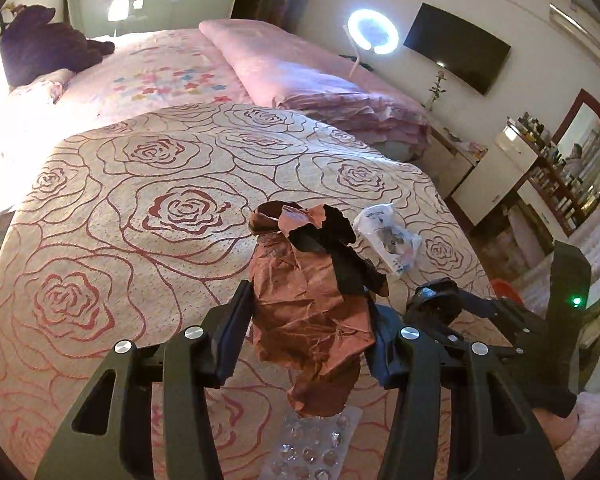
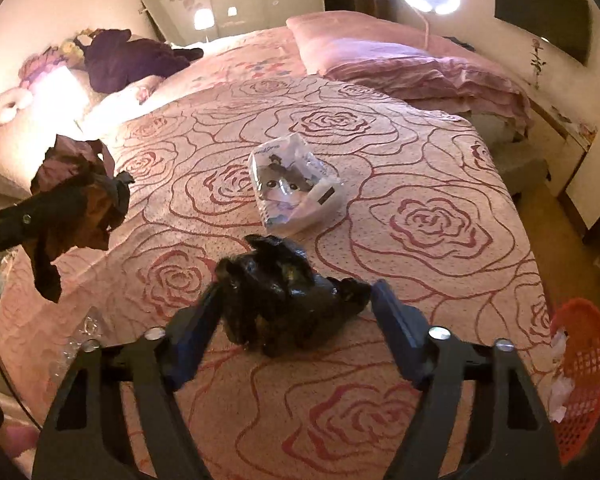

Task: Collect trash
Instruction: 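Grasp the brown paper with the left gripper while the right grasps the black plastic bag, then carry brown paper and black bag over the red wastebasket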

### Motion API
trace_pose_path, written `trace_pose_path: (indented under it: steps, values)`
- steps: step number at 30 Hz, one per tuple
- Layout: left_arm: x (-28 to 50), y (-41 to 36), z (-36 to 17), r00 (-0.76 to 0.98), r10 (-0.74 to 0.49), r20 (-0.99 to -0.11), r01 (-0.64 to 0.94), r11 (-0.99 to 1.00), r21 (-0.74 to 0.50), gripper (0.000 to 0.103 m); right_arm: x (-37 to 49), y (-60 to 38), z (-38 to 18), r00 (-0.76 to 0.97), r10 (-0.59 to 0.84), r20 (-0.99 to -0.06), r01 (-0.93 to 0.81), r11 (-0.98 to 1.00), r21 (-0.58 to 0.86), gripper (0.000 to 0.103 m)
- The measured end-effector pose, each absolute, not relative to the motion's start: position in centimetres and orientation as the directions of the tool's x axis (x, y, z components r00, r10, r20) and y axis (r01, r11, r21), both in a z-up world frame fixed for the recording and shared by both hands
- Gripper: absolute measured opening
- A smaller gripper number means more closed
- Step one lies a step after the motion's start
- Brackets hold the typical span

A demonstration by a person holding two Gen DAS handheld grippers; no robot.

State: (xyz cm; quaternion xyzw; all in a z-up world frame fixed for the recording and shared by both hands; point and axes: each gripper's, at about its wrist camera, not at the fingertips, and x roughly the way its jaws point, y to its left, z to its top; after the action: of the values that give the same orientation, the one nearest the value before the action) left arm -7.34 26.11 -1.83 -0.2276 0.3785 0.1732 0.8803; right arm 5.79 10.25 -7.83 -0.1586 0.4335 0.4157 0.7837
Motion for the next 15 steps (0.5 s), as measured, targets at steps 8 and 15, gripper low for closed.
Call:
trace_pose_path:
  steps: [8,15]
  values:
    - [-7.0,25.1,-1.9,0.651,0.123,-0.749,-0.460,0.849,-0.261,0.048,5.7,9.5,-7.8,0.266,0.518,-0.813,-0.783,0.608,0.131,0.041]
    - [-6.2,23.8,-1.7,0.655,0.110,-0.747,-0.430,0.867,-0.250,0.048,5.4,6.5,-7.4,0.275,0.523,-0.807,-0.739,0.652,0.171,0.040]
